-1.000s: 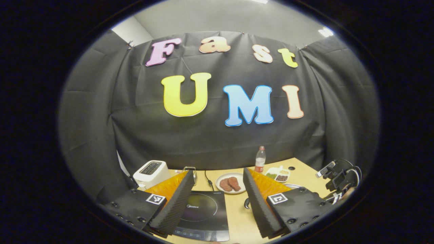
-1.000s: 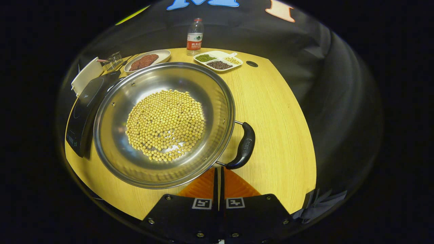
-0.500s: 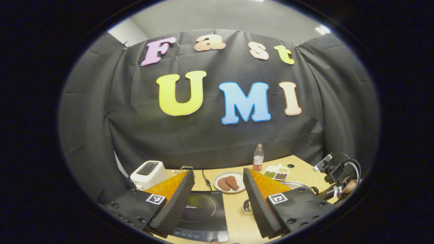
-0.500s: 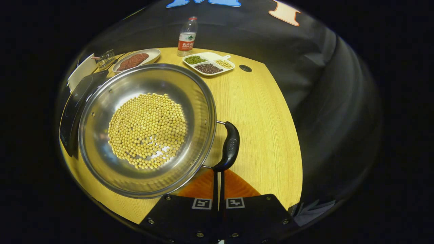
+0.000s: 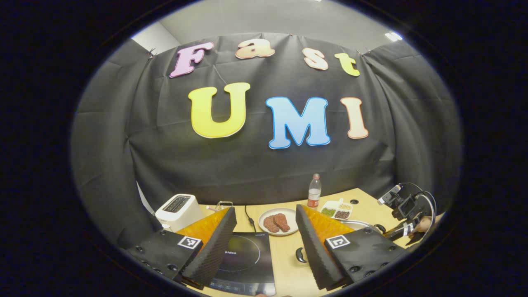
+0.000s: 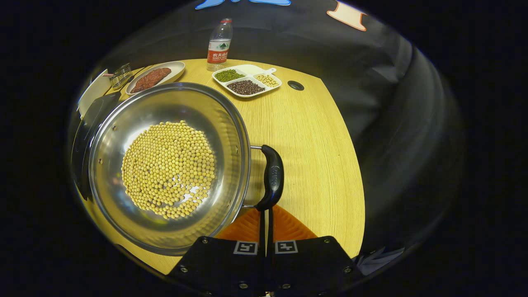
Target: First push the handle of the pot to place it horizontally, then grasp the pot with both hands and set it on the induction cooktop.
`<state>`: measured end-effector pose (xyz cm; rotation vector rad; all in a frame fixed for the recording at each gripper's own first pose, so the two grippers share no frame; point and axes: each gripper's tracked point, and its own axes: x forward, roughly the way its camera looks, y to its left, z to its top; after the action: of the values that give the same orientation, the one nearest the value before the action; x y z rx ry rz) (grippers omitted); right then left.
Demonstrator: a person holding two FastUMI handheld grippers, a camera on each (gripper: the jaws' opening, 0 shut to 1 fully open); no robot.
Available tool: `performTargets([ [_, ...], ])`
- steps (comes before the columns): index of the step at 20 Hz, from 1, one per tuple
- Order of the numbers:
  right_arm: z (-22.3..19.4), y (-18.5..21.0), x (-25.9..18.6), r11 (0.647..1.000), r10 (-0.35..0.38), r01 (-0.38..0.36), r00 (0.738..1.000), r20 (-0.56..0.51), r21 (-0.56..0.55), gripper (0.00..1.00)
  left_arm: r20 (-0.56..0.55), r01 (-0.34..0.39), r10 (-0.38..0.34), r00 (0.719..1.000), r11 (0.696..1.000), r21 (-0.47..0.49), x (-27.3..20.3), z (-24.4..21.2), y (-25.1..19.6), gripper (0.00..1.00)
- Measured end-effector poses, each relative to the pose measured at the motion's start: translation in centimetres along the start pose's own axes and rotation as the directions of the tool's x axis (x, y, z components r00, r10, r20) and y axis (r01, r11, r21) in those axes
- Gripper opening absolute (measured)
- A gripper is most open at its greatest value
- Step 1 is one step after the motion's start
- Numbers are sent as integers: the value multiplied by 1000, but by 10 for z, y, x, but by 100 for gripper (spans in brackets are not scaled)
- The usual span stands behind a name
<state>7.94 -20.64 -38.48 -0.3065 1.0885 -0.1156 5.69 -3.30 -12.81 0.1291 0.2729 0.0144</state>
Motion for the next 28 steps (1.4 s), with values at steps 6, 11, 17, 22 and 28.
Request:
performTargets([
  [6, 2, -2, -6, 998, 9, -11, 999, 33, 58, 1, 3, 18, -18, 1000, 1000, -22, -1, -2, -2, 95],
  [11, 10, -4, -59, 983, 16, -50, 982, 187, 174, 24, 11, 93, -93, 996, 994, -55, -5, -5, -8, 95],
  [17, 19, -4, -106, 966, 36, -117, 944, 328, 230, 98, -15, 171, -174, 985, 979, -115, -5, -24, -42, 97],
  [22, 29, -5, -98, 964, 72, -158, 930, 361, 213, 99, -159, 157, -176, 971, 979, -128, 25, -82, -77, 95],
  [28, 46, 0, -64, 969, 130, -193, 929, 347, 153, 99, -344, 140, -181, 921, 980, -140, 64, -159, -110, 98],
])
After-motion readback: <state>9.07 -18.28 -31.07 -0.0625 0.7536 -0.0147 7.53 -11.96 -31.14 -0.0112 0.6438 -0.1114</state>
